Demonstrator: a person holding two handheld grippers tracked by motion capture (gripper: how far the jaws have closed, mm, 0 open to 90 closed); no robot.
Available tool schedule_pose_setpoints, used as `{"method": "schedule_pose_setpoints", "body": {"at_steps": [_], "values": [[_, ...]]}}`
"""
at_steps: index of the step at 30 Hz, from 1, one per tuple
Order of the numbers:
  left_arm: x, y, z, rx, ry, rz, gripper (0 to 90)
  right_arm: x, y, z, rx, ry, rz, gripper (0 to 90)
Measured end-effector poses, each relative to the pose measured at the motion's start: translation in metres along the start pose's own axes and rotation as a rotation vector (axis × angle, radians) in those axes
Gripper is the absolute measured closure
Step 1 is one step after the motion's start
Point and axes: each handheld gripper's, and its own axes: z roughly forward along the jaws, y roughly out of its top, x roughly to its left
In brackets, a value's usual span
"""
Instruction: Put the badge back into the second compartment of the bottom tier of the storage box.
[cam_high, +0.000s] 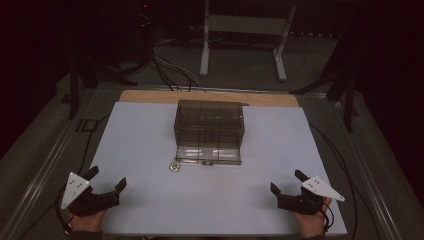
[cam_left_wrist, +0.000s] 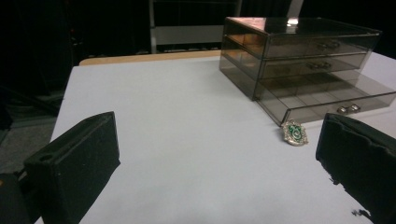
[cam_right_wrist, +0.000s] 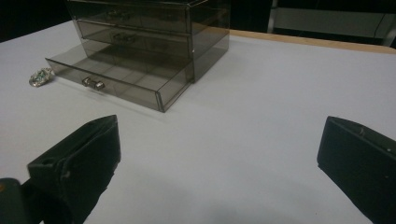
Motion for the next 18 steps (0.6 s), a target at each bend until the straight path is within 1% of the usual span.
{"method": "schedule_pose_setpoints", "body": {"at_steps": [3, 5, 9, 10, 12, 18], "values": [[0.0011, 0.0001, -0.0004, 0.000, 0.003, -0.003, 0.5, -0.0004, -0.0006, 0.0002, 0.003, -0.003, 0.004, 0.0], [0.0006, 0.0004, -0.0008, -0.003, 0.014, 0.002, 0.4, -0.0010, -0.0004, -0.0002, 0.001, -0.005, 0.006, 0.0], [-0.0002, -0.0001, -0.0004, -0.003, 0.015, 0.006, 0.4, -0.0011, -0.0003, 0.0002, 0.004, -0.008, 0.006, 0.0], [-0.0006, 0.0000, -0.0010, -0.008, 0.017, 0.011, 0.5, -0.0004, 0.0000, 0.0001, 0.003, -0.009, 0.004, 0.0], [-0.0010, 0.0005, -0.0013, -0.013, 0.019, 0.009, 0.5, 0.0001, 0.0002, -0.0003, -0.001, -0.010, 0.001, 0.0], [-0.0034, 0.0029, -0.0025, -0.026, 0.031, 0.013, 0.5, 0.0005, -0.0006, -0.0008, -0.005, -0.019, 0.006, 0.0]]}}
